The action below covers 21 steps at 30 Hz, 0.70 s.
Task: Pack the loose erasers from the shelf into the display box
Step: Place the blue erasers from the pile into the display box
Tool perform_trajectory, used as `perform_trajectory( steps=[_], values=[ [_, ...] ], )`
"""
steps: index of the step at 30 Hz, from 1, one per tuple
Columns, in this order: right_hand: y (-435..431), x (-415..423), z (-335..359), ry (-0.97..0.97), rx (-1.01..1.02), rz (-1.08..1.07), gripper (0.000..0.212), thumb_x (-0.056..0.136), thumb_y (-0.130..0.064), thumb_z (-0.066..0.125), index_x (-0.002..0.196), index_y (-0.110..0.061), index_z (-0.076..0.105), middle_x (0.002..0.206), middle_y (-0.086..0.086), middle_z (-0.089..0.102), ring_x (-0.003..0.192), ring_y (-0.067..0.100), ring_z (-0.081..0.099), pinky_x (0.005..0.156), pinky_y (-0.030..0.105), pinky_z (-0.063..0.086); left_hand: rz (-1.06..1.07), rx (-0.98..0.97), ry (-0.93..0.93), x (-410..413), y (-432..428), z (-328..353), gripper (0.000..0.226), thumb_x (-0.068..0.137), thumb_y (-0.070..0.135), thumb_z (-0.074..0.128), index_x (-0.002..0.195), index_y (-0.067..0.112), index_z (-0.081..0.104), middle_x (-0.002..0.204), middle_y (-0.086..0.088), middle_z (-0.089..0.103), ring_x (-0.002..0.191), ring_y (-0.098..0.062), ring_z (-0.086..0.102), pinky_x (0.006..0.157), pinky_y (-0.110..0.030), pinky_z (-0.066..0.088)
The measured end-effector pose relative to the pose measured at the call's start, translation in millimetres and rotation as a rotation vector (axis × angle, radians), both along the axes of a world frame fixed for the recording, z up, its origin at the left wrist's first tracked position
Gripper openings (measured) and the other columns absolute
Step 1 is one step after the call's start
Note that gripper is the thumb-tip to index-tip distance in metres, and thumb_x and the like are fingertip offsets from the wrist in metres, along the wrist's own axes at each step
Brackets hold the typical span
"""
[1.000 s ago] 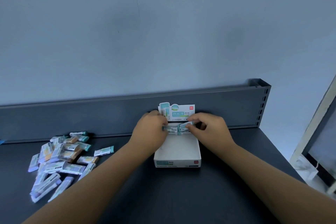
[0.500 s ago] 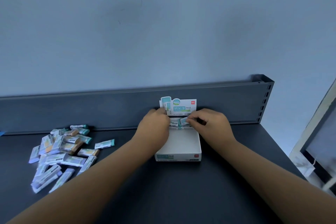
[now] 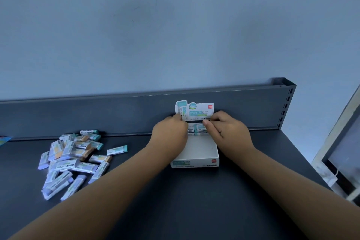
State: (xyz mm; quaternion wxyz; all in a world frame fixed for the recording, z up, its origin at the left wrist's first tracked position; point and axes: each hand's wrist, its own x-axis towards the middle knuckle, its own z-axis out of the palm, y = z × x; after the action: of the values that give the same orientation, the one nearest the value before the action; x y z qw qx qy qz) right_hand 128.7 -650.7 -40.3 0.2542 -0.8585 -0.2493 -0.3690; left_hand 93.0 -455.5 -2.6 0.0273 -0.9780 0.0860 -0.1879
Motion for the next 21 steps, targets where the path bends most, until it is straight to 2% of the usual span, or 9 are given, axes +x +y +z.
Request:
perform_trajectory(
  steps=[2,6,11,14,16,19,21],
  values=[
    [1,0,1,0.075,-0.032,-0.026,0.059,0.102,-0.055,0.034,0.076,-0.017,0.072,0.093,-0.008,0.061,0.064,0.017,0.059,0.052,0.034,0.048,-0.022,0.022,-0.017,1,0,-1,0.018,0.097,0.02,0.048,0.095,0.019,0.066,0.099,-0.001,0.058,0.078,-0.019,0.048,0.056,-0.031,0.036],
    [0,-3,4,0.122,-0.053,-0.036,0.059,0.099,-0.059,0.034,0.07,-0.016,0.061,0.085,-0.006,0.051,0.062,0.018,0.052,0.051,0.033,0.043,-0.031,0.056,-0.033,2,0,-3,0.019,0.097,0.023,0.05,0.094,0.024,0.068,0.095,0.0,0.056,0.082,-0.022,0.057,0.055,-0.031,0.037],
    [0,-7,9,0.216,-0.038,-0.042,0.048,0.1,-0.056,0.041,0.076,-0.017,0.053,0.082,-0.005,0.048,0.068,0.015,0.05,0.055,0.034,0.044,-0.016,0.071,-0.027,2,-1,-3,0.02,0.098,0.023,0.048,0.095,0.023,0.068,0.097,-0.001,0.055,0.083,-0.021,0.056,0.056,-0.032,0.038],
    [1,-10,11,0.18,-0.033,-0.027,0.047,0.101,-0.055,0.041,0.071,-0.019,0.051,0.081,-0.005,0.046,0.066,0.015,0.049,0.052,0.033,0.043,-0.006,0.071,-0.016,0,-2,-2,0.02,0.098,0.022,0.048,0.094,0.021,0.068,0.095,-0.002,0.056,0.077,-0.02,0.048,0.056,-0.032,0.036],
    [1,-12,14,0.176,-0.004,0.018,0.04,0.102,-0.049,0.049,0.069,-0.026,0.048,0.084,-0.007,0.045,0.066,0.015,0.05,0.053,0.035,0.044,0.015,0.087,0.009,-1,-2,1,0.018,0.097,0.019,0.048,0.09,0.019,0.064,0.089,-0.001,0.056,0.073,-0.021,0.046,0.056,-0.032,0.035],
    [-1,-10,15,0.322,0.035,0.047,0.043,0.1,-0.051,0.053,0.071,-0.019,0.054,0.086,-0.006,0.047,0.069,0.014,0.053,0.059,0.038,0.047,0.038,0.069,0.04,-3,-2,3,0.019,0.097,0.017,0.047,0.079,0.019,0.05,0.08,0.001,0.051,0.07,-0.022,0.049,0.056,-0.031,0.036],
    [-1,-8,16,0.388,0.024,0.033,0.048,0.099,-0.058,0.048,0.075,-0.018,0.062,0.089,-0.006,0.047,0.072,0.012,0.055,0.062,0.039,0.049,0.036,0.049,0.034,-3,-1,3,0.019,0.096,0.018,0.047,0.077,0.02,0.05,0.081,0.001,0.053,0.071,-0.022,0.05,0.056,-0.03,0.037]
  ],
)
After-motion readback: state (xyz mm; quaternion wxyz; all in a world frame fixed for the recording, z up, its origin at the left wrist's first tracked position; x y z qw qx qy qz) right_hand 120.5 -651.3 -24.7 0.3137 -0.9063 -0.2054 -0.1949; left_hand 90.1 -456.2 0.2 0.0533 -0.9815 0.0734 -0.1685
